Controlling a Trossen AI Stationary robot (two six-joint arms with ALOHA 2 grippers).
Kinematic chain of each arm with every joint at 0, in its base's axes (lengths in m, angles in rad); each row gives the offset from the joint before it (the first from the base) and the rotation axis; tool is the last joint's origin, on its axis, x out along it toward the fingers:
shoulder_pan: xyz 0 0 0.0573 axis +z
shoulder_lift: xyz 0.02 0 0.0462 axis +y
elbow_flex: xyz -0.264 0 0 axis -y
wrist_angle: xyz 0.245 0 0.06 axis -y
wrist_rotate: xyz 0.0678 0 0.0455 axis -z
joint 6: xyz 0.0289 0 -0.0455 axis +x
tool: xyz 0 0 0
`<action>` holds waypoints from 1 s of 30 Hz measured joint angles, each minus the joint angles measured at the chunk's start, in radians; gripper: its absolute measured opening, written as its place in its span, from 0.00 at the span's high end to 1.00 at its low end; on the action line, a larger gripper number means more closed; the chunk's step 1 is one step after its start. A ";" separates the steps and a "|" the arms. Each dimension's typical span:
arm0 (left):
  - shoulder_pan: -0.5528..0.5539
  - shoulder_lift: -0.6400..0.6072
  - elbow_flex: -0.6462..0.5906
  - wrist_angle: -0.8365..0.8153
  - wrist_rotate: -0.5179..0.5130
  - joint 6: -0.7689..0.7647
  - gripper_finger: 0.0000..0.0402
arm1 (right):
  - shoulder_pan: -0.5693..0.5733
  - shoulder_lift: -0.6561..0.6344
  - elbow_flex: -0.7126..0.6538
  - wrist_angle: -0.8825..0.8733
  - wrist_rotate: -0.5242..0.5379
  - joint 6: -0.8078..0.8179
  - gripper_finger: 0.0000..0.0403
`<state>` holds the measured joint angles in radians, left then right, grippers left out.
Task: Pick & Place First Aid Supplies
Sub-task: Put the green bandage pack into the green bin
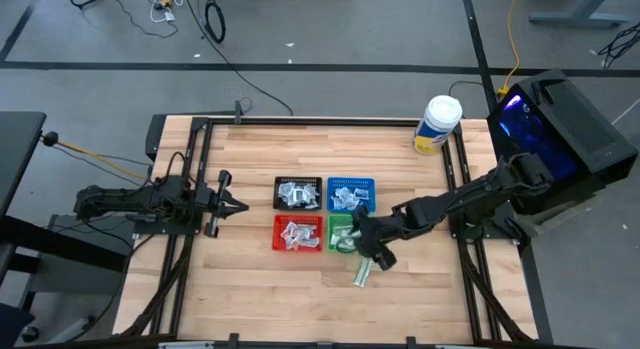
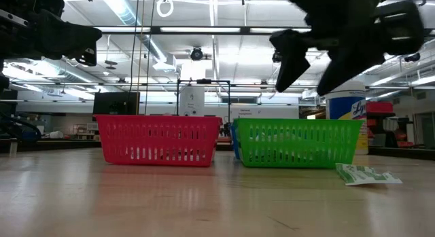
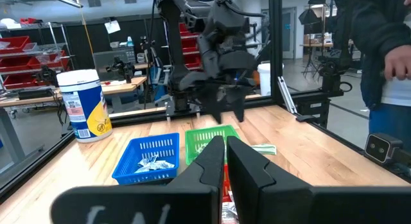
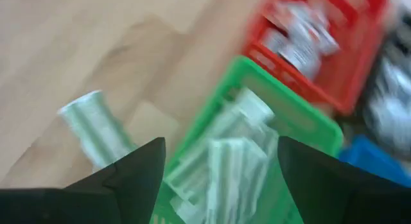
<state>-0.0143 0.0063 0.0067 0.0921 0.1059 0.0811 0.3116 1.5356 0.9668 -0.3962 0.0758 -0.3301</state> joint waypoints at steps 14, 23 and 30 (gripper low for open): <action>0.000 0.000 0.000 0.000 0.000 0.000 0.94 | 0.101 0.000 0.000 0.007 -0.370 -0.428 0.27; 0.000 0.000 0.000 0.000 0.000 0.000 0.94 | 0.108 0.001 0.068 -0.081 -0.372 -0.328 0.27; 0.000 0.000 0.000 0.000 0.000 0.000 0.94 | 0.108 0.059 0.147 -0.172 -0.372 -0.325 0.27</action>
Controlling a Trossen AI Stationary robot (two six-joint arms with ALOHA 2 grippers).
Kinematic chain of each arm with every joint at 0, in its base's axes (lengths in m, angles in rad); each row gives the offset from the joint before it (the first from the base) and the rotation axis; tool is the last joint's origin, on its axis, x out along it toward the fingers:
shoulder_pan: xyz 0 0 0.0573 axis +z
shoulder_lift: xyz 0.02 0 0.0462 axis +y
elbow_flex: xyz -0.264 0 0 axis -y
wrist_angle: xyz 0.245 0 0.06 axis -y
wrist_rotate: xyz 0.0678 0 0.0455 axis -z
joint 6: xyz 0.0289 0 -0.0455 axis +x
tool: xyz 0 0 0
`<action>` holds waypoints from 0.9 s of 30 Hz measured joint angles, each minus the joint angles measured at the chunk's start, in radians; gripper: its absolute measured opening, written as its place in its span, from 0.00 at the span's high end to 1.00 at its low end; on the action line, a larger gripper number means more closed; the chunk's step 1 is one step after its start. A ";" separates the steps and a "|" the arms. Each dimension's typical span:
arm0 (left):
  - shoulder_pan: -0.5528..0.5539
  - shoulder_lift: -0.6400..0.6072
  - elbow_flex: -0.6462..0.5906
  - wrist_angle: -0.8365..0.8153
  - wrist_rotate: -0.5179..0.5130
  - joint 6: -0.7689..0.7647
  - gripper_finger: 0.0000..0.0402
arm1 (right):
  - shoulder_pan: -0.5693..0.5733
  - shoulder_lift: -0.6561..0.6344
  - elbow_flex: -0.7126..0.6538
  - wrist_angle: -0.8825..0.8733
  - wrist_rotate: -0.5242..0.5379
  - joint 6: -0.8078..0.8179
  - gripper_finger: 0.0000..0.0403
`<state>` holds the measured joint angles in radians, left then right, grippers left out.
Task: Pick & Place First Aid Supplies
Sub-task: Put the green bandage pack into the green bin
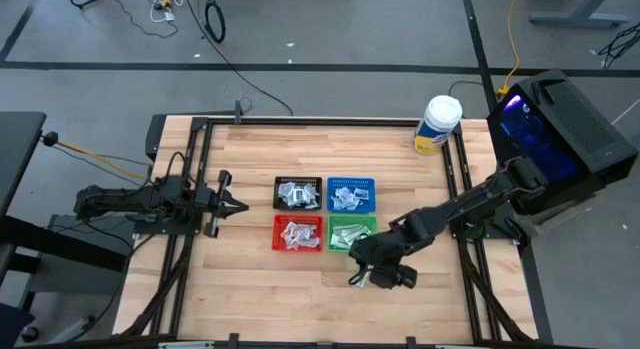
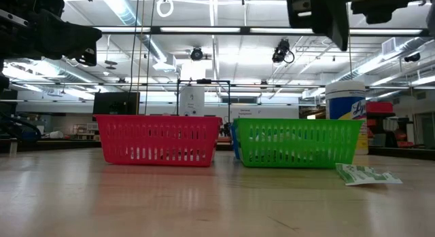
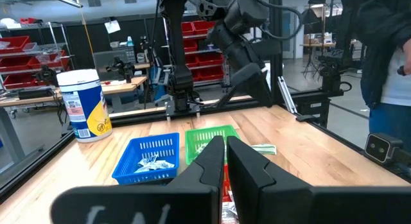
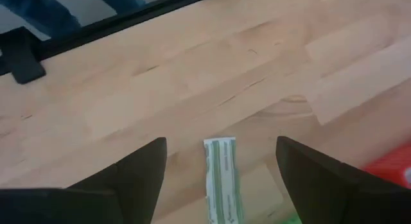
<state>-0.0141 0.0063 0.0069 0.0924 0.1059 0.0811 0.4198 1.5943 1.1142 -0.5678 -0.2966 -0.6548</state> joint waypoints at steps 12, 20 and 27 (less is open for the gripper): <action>0.000 0.000 0.000 0.000 0.000 0.000 0.94 | -0.001 0.148 0.033 -0.031 0.076 -0.036 0.27; 0.000 0.000 0.000 0.000 0.000 0.000 0.94 | -0.001 0.230 0.033 -0.010 0.106 -0.038 0.27; 0.000 0.000 0.000 0.000 0.000 0.000 0.94 | -0.001 0.276 0.033 -0.008 0.141 -0.035 0.27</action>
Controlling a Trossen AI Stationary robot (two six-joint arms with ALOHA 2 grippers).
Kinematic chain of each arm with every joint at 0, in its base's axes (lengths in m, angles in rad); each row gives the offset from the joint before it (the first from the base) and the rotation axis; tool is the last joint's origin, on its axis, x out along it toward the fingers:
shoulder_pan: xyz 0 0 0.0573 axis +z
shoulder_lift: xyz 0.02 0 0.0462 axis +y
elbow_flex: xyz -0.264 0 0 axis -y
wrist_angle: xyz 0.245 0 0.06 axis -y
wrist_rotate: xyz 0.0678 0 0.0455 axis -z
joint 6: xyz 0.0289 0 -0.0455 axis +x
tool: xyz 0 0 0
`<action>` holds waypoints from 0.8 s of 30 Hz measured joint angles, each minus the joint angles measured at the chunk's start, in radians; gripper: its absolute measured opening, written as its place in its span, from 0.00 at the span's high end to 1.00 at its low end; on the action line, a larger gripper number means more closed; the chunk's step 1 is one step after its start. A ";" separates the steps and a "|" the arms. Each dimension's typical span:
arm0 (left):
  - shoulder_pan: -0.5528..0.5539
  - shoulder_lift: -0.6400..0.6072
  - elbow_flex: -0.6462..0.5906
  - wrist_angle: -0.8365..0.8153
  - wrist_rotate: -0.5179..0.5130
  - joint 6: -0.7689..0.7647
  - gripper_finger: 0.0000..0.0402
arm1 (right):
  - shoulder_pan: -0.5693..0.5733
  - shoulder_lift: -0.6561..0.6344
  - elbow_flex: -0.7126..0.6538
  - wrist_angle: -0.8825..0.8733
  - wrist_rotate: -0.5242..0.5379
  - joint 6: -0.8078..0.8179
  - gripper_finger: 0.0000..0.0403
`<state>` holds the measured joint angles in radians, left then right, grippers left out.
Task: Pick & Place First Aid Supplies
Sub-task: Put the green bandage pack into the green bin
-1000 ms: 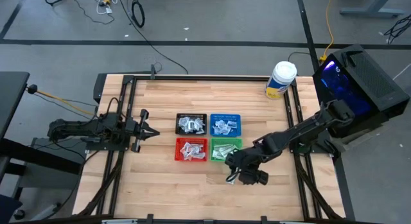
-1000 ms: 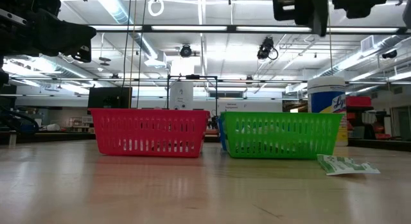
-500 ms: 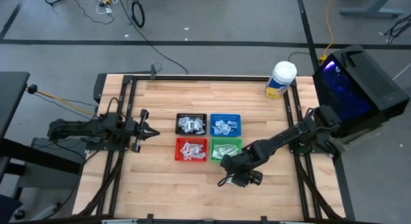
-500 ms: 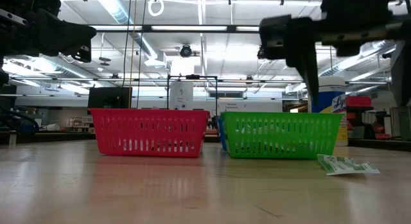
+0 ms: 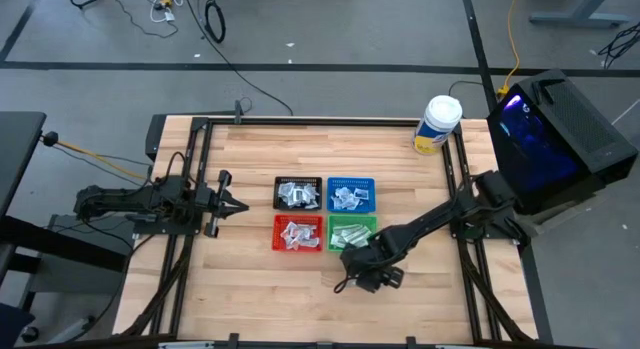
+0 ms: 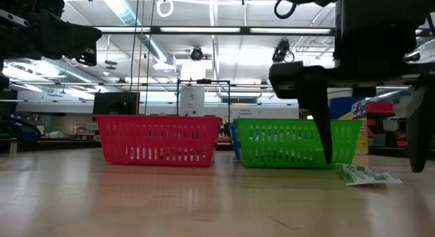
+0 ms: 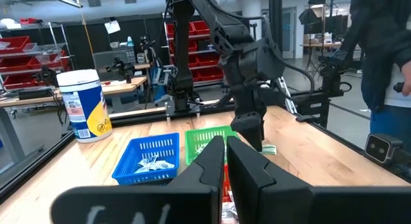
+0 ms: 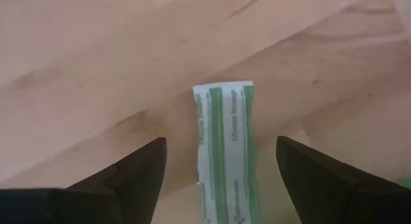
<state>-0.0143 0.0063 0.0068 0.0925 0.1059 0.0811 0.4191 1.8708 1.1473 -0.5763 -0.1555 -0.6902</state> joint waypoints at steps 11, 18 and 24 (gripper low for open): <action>0.000 0.000 0.000 0.000 0.000 0.000 0.94 | -0.001 0.036 0.002 0.003 0.005 0.001 0.27; 0.000 0.000 0.000 0.000 0.000 0.000 0.94 | 0.000 0.037 0.002 -0.001 0.003 0.000 0.33; 0.000 0.000 0.000 0.000 0.000 0.000 0.94 | 0.000 0.038 0.002 -0.005 0.000 0.000 0.42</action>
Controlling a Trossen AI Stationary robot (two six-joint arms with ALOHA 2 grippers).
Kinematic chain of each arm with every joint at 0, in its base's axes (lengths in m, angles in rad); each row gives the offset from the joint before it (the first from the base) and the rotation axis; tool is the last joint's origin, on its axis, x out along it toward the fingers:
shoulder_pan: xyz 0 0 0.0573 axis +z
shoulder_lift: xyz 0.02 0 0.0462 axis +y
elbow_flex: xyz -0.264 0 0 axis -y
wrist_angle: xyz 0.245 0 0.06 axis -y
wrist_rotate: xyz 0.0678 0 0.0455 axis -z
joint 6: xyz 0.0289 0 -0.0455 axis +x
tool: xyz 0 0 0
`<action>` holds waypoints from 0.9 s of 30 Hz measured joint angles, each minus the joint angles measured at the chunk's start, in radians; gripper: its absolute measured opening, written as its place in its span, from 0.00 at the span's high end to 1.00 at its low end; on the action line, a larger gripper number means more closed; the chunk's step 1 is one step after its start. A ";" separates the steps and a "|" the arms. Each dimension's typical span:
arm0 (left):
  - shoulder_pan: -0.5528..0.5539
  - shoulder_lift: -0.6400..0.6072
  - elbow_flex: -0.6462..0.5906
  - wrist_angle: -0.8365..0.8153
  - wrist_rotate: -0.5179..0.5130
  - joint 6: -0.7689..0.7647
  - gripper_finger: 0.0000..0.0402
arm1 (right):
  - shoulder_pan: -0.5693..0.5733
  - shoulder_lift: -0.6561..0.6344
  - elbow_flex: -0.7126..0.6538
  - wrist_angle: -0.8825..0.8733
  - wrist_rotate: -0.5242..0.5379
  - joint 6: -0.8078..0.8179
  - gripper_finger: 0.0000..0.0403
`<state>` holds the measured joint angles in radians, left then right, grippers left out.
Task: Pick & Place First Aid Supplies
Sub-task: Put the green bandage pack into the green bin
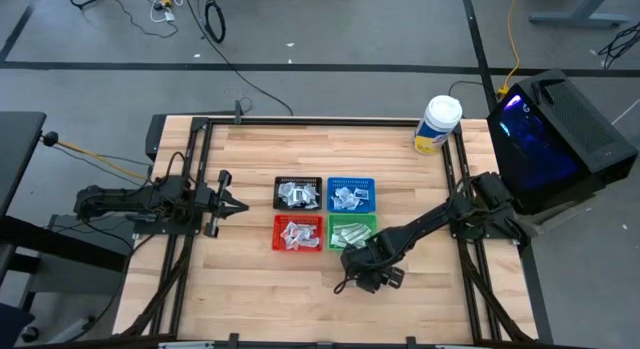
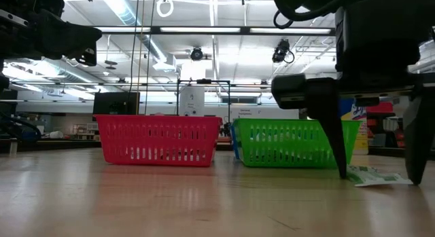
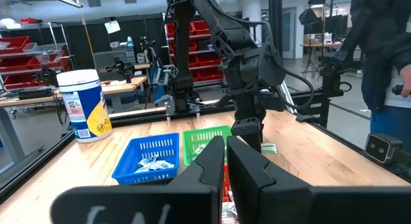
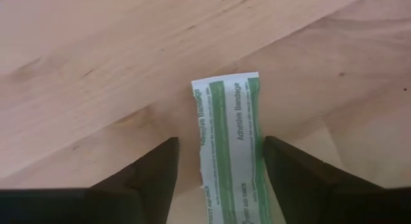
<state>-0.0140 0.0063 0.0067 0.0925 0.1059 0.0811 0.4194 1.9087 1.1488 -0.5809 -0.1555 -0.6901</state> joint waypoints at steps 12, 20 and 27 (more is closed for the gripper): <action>0.000 0.000 0.000 0.000 0.000 0.000 0.94 | 0.000 0.001 -0.001 0.001 0.001 0.001 0.56; 0.000 0.000 0.000 0.000 0.000 0.000 0.94 | 0.000 0.001 -0.002 0.002 0.001 -0.007 0.59; 0.000 0.000 0.000 0.000 0.000 0.000 0.94 | 0.000 0.002 -0.002 0.004 0.002 -0.007 0.63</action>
<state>-0.0140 0.0063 0.0070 0.0925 0.1062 0.0811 0.4194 1.9102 1.1473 -0.5770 -0.1532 -0.6975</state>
